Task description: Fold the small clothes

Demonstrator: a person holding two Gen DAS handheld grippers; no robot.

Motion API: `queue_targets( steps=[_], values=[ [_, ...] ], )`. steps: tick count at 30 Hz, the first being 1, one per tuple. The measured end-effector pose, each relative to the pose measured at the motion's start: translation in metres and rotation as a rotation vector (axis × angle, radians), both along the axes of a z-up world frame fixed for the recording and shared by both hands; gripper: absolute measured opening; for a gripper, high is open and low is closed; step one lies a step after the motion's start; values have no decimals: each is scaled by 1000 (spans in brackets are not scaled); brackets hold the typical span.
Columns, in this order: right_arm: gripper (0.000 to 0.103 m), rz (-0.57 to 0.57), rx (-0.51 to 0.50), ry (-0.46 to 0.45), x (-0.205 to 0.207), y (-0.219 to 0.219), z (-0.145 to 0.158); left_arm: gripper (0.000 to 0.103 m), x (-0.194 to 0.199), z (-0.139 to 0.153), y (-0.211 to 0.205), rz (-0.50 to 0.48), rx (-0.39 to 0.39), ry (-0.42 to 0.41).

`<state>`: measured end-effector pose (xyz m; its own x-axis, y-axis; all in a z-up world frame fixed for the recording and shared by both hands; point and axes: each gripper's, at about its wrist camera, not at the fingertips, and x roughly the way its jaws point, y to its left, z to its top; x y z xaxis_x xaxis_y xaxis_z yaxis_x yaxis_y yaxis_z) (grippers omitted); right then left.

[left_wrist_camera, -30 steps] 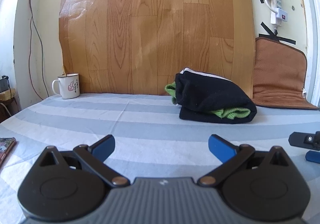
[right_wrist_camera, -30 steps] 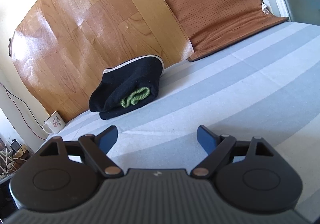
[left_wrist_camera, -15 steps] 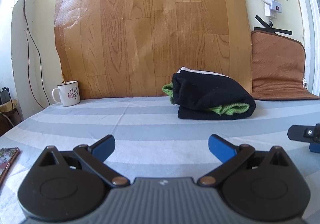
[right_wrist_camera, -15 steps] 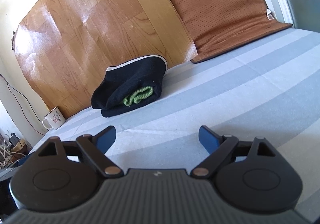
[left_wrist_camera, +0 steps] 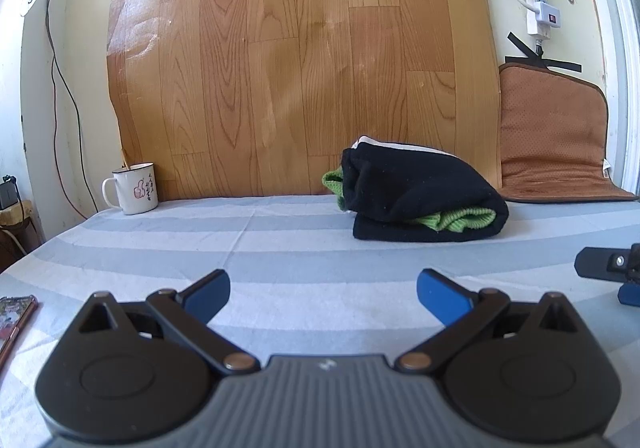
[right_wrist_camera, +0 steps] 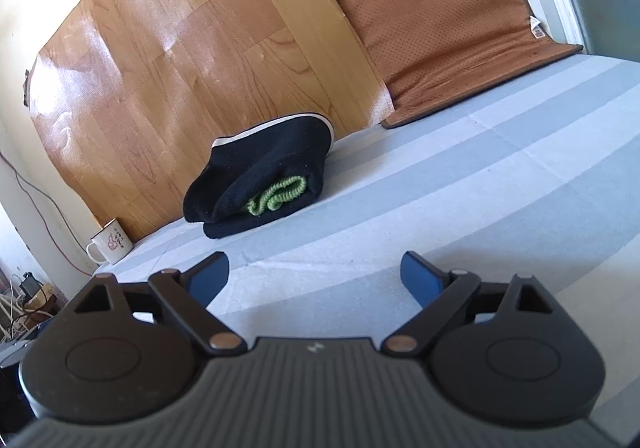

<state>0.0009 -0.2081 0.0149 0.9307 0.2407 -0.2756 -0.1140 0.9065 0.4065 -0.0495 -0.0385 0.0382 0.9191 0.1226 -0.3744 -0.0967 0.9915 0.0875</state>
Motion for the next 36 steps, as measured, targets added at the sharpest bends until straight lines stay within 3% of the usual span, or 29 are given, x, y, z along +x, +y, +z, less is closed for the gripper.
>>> queue_targets(
  steps=[36],
  values=[
    [94,2,32,25,2,-1,-2,103,-5,1,-2,-53,-14,-21]
  ],
)
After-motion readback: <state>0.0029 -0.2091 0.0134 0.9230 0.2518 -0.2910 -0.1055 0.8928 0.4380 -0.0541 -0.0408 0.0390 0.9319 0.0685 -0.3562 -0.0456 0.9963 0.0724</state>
